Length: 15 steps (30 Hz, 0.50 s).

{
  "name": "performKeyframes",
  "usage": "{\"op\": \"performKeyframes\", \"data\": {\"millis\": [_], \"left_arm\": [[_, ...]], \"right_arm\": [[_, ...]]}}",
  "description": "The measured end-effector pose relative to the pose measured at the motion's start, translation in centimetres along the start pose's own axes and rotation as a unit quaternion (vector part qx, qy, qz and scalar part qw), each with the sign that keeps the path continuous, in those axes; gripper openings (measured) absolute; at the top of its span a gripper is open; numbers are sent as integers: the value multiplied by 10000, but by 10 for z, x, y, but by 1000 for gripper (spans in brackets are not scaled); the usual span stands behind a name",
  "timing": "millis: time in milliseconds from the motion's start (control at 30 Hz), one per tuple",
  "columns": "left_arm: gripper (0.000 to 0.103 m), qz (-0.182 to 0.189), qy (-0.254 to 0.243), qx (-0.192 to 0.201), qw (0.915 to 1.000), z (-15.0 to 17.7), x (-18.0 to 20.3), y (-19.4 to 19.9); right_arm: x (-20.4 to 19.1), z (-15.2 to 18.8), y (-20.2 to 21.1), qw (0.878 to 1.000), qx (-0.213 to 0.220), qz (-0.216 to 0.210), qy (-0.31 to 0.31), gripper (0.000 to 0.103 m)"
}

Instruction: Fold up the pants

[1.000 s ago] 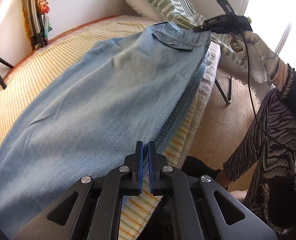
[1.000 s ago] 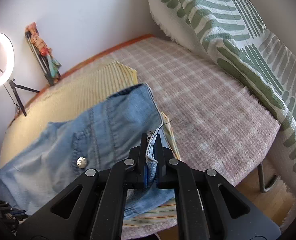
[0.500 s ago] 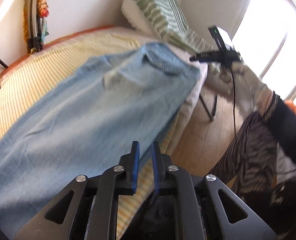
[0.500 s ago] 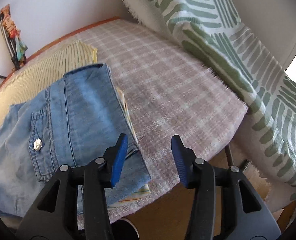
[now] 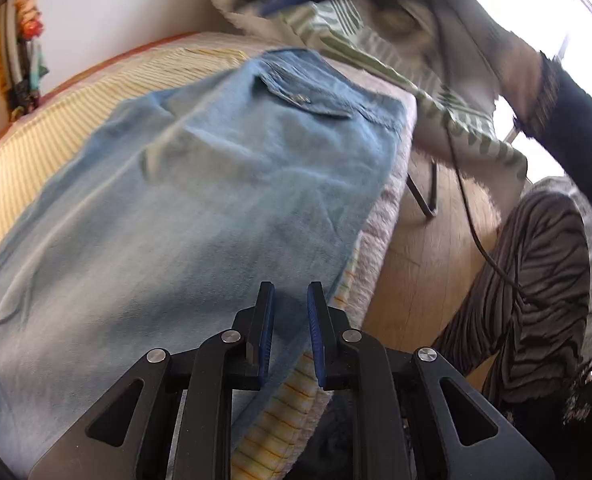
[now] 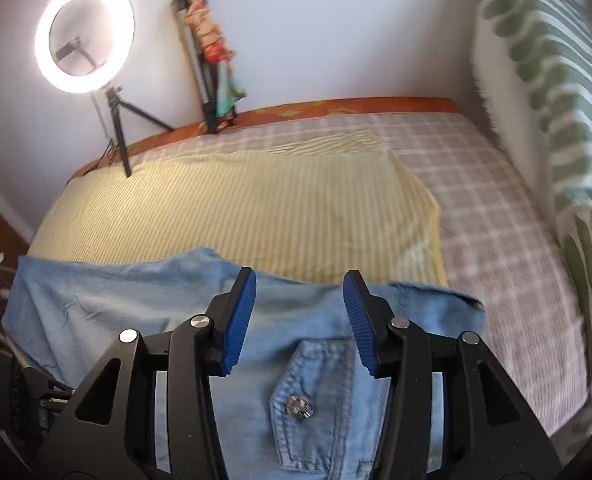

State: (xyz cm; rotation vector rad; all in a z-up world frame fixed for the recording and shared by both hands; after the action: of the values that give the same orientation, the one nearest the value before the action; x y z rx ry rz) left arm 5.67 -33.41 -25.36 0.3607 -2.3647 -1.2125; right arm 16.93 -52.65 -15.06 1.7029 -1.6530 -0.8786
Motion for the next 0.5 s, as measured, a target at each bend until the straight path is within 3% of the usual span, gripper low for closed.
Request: {"op": "performKeyframes", "data": {"millis": [167, 233, 400, 500], "left_arm": [[15, 143, 101, -46, 9998, 1, -1, -1], [15, 179, 215, 61, 9996, -3, -5, 10], [16, -73, 433, 494, 9978, -10, -29, 41], [16, -240, 531, 472, 9972, -3, -43, 46]], "right_arm": [[-41, -24, -66, 9934, -595, -678, 703, 50], [-47, -22, -94, 9908, -815, -729, 798, 50], [-60, -16, -132, 9843, -1069, -1083, 892, 50], [-66, -14, -140, 9820, -1147, -1113, 1009, 50]]}}
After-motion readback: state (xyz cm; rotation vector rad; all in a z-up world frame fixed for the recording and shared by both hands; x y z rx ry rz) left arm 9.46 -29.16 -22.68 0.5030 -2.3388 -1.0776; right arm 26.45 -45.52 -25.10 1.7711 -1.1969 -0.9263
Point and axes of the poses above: each gripper's, at about its wrist camera, not at the fingertips, and y roughly against the way its jaws point, x to its right, z to its underside, the point moved 6 cm from there along -y, roughly the way its jaws point, and after that the axes turned 10 degrees about y, right-handed, at the moved point
